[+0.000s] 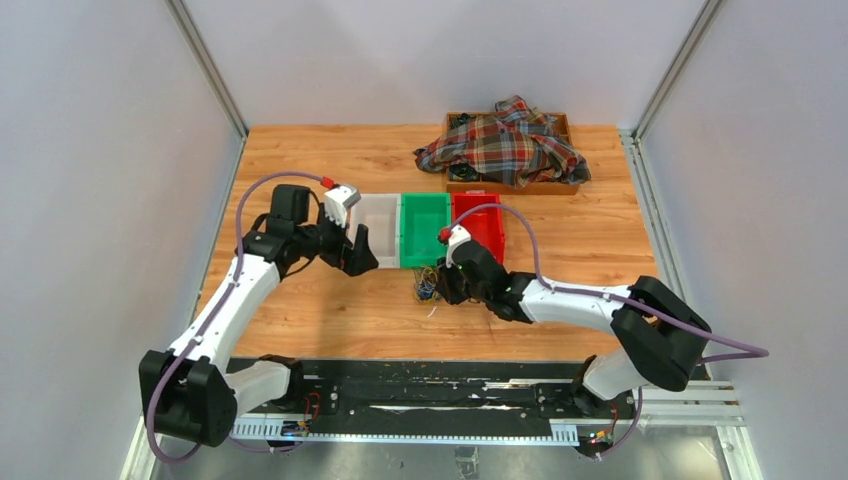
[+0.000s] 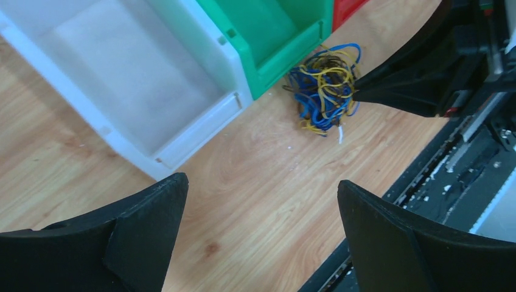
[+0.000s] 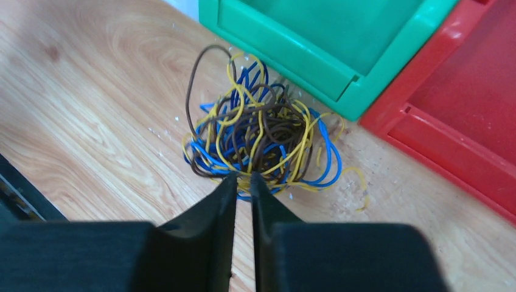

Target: Untangle the cables

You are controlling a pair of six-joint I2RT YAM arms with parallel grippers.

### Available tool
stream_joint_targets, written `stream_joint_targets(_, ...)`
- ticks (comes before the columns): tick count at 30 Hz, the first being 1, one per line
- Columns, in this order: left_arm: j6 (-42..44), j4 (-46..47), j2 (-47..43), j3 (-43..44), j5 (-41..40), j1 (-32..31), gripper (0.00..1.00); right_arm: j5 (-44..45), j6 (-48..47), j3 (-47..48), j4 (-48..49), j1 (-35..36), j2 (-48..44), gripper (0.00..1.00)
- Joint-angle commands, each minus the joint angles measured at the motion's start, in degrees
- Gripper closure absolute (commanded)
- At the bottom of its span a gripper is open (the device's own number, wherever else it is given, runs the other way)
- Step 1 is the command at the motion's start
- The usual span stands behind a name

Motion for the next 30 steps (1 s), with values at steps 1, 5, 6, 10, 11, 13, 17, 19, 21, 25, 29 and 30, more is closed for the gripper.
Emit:
stream_joint_targets(1, -6.55, 4.32, -0.3, -2.41, -0.02, -4.9, 0.02, -0.44, 1.13, -3.58, 3.71, 2.27, -0.15, 0.92)
stream_joint_targets(5, -10.22, 6.53, 2.31, -3.05, -0.65, -10.81, 0.02, 0.32, 2.56, -5.8, 4.82, 3.53, -0.13, 0.99)
stream_joint_targets(6, -11.21, 7.47, 3.15, -3.26, -1.16, -11.62, 0.02, 0.54, 2.81, -6.4, 5.03, 3.75, -0.19, 0.99)
stream_joint_targets(10, -14.8, 11.0, 6.28, -3.23, -1.69, -13.51, 0.02, 0.92, 3.46, -8.95, 6.23, 4.33, -0.44, 0.99)
stream_joint_targets(11, -15.71, 11.84, 7.06, -2.99, -1.37, -13.93, 0.02, 1.03, 3.65, -9.5, 6.36, 4.4, -0.61, 0.99)
stream_joint_targets(13, -17.72, 13.5, 9.0, -2.27, -0.65, -15.05, 0.01, 1.31, 3.99, -10.33, 6.68, 4.4, -0.88, 0.99)
stream_joint_targets(17, -17.26, 14.87, 13.37, 0.55, 0.04, -19.4, 0.08, 1.25, 4.55, -11.02, 6.95, 4.43, -0.97, 0.99)
stream_joint_targets(19, -17.33, 15.29, 15.88, 2.42, 0.69, -20.96, 0.13, 1.38, 5.02, -11.54, 7.2, 4.44, -1.1, 1.0)
stream_joint_targets(21, -17.97, 15.47, 18.51, 4.57, 2.34, -21.93, 0.19, 1.56, 5.32, -11.82, 7.11, 4.4, -1.49, 0.99)
stream_joint_targets(25, -19.03, 17.31, 21.41, 6.25, 2.97, -23.04, 0.21, 2.11, 6.05, -13.02, 7.76, 4.44, -2.82, 0.99)
stream_joint_targets(29, -23.7, 21.26, 22.73, 5.51, 2.56, -23.71, 0.21, 2.63, 7.17, -14.36, 9.06, 4.39, -4.07, 0.99)
stream_joint_targets(30, -24.78, 21.93, 22.99, 5.27, 2.02, -24.01, 0.21, 2.64, 7.57, -14.8, 9.51, 4.39, -4.4, 0.99)
